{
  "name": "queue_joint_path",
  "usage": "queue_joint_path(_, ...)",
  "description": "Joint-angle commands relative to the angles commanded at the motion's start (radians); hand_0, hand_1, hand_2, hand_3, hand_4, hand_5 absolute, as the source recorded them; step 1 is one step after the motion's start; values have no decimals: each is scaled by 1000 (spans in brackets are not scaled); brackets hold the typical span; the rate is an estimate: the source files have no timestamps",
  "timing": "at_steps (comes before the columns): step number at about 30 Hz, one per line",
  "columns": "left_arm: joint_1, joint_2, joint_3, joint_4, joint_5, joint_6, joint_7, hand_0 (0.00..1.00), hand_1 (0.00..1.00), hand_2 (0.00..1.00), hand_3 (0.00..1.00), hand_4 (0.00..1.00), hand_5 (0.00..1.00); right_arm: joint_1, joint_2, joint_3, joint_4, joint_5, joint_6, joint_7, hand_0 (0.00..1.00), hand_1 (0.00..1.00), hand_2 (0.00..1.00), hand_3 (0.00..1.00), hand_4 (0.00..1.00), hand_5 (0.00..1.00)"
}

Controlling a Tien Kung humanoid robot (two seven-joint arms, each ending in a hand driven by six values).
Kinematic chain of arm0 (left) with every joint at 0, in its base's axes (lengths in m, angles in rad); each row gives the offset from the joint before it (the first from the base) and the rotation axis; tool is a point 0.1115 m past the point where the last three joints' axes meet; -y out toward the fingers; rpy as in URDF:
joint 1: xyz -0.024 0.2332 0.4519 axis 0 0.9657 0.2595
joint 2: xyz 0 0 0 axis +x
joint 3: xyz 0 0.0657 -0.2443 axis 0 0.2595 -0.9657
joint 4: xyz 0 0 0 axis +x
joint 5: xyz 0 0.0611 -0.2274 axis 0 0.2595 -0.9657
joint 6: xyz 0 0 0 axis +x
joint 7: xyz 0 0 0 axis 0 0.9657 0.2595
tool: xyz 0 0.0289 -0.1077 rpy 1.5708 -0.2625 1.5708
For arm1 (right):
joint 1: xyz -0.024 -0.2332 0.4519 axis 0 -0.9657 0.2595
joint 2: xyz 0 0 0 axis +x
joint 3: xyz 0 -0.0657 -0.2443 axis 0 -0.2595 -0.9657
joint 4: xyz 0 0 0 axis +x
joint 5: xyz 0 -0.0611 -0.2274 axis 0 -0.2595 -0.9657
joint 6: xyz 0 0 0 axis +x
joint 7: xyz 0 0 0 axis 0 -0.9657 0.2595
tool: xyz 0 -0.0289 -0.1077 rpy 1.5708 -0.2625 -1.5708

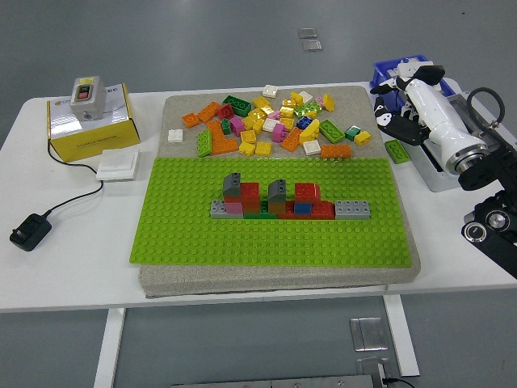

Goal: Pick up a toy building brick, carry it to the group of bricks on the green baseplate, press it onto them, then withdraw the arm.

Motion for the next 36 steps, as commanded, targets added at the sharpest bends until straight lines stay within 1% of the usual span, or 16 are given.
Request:
queue_joint_path(3,4,-4,4,0,-4,-1,3,608,595,517,585,112,698,-1,1,3,-6,13,1,-1,97,216,758,706,358,462)
queue_joint_path(4,6,-6,6,0,-6,-2,5,609,595,518,585,112,697,-2,1,5,-9,22,0,-1,110,238,765,710,369,459)
queue_joint_path(5,7,-8,7,0,-8,-3,6,609,595,518,585,112,697,-4,2,7,-14,35,-3,3,110,238,765,710,369,459)
queue_joint_path(9,7,-10,9,0,-11,-4,11,609,595,518,585,112,697,-15,10,23,-39,100,-24,34,110,238,765,710,369,459)
queue_joint_path(10,7,-10,9,0,-11,-4,12,608,596,520,586,112,695,-18,13,29,-43,115,-29,43,159,279,783,738,495,511)
queue_joint_path(13,5,-8,7,0,-10,-3,15,608,596,520,586,112,695,-25,16,41,-55,167,-52,78,159,279,783,738,495,511)
queue_joint_path(15,3,-5,3,0,-5,-2,19,608,596,520,586,112,695,-22,8,26,-56,193,-65,90,159,279,783,738,495,511)
queue_joint_path(16,2,-2,0,0,-3,-1,21,611,597,524,587,113,694,-20,3,15,-57,204,-67,93,263,451,810,828,711,659)
queue_joint_path(21,4,7,-16,0,8,5,31,611,597,524,587,113,694,-26,-8,5,-57,226,-73,99,263,451,810,828,711,659)
queue_joint_path(22,6,7,-18,0,9,5,35,610,599,526,589,113,693,-30,-9,10,-58,229,-74,101,303,570,814,840,737,676)
queue_joint_path(27,14,8,-26,0,11,7,50,610,599,526,589,113,693,-52,-11,31,-61,251,-72,106,303,570,814,840,737,676)
queue_joint_path(28,14,8,-28,0,12,7,52,611,599,528,590,114,693,-56,-12,32,-62,256,-71,107,365,647,818,845,753,690)
queue_joint_path(33,14,16,-33,0,8,9,58,611,599,528,590,114,693,-72,-14,39,-61,267,-66,108,365,647,818,845,753,690)
queue_joint_path(34,15,18,-33,0,6,10,59,614,601,531,591,115,691,-79,-13,41,-61,271,-65,110,410,673,818,844,755,706)
queue_joint_path(36,15,24,-39,0,6,12,61,614,601,531,591,115,691,-99,-13,45,-57,283,-65,118,410,673,818,844,755,706)
